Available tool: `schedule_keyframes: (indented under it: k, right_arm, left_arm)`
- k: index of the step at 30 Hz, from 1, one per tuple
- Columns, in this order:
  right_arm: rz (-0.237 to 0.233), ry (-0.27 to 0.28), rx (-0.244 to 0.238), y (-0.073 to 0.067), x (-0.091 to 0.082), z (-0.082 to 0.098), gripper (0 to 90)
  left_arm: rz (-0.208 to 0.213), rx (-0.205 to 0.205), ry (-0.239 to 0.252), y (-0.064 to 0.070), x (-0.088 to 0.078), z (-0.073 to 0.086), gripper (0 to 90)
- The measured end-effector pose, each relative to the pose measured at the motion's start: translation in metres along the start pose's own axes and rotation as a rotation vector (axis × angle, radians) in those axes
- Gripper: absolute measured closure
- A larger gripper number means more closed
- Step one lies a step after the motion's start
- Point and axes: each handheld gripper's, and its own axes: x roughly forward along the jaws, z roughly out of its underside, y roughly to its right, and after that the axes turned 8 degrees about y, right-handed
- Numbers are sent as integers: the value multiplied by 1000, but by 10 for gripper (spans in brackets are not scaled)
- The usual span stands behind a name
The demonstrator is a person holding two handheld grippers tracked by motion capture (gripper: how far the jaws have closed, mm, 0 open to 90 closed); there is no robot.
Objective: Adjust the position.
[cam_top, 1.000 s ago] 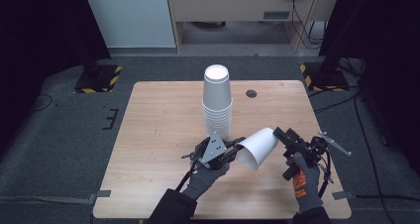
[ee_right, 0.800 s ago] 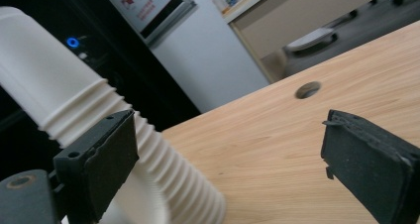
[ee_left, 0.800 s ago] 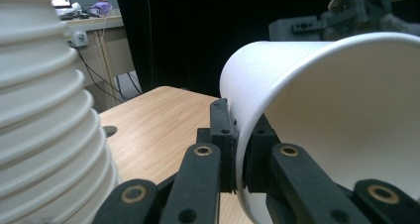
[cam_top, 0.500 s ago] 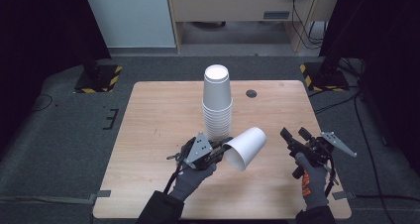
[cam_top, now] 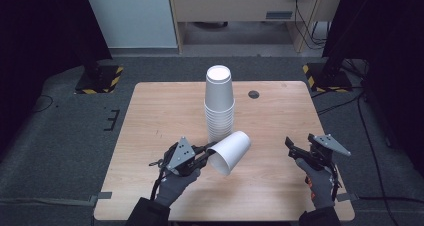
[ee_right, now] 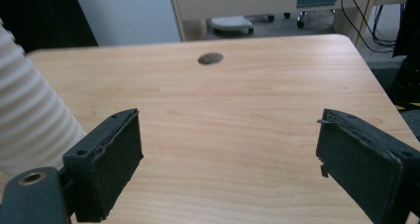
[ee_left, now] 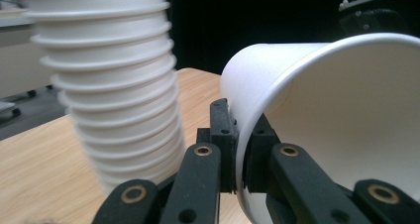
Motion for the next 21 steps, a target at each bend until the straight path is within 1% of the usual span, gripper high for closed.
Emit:
schedule_keyframes:
  k: [2, 3, 4, 7, 10, 12, 14, 16, 19, 21]
  right_arm:
    - [4, -20, -22, 0, 2, 2, 105]
    - [6, -29, -33, -1, 3, 3, 105]
    - [7, -34, -42, -1, 3, 3, 104]
    - [8, -44, -54, -2, 4, 4, 104]
    - [1, -66, -73, -2, 5, 6, 102]
    - [0, -81, -91, -3, 6, 8, 101]
    - [-3, -92, -99, -3, 7, 8, 101]
    - [-4, -96, -106, -4, 7, 9, 99]
    - [-7, -102, -118, -4, 8, 10, 95]
    - [-1, -104, -133, -4, 8, 10, 94]
  left_arm:
    - [-7, -3, 0, -2, -3, 0, 856]
    - [-18, -10, -4, -5, -9, 1, 856]
    - [-21, -8, -12, -7, -13, 1, 855]
    - [-31, -9, -26, -10, -22, 1, 856]
    - [-43, -14, -38, -15, -32, 2, 856]
    - [-55, -23, -36, -17, -39, 3, 855]
    - [-69, -28, -35, -19, -46, 6, 855]
    - [-81, -32, -38, -22, -55, 9, 855]
    - [-101, -47, -39, -27, -65, 13, 855]
    - [-114, -49, -50, -31, -72, 15, 855]
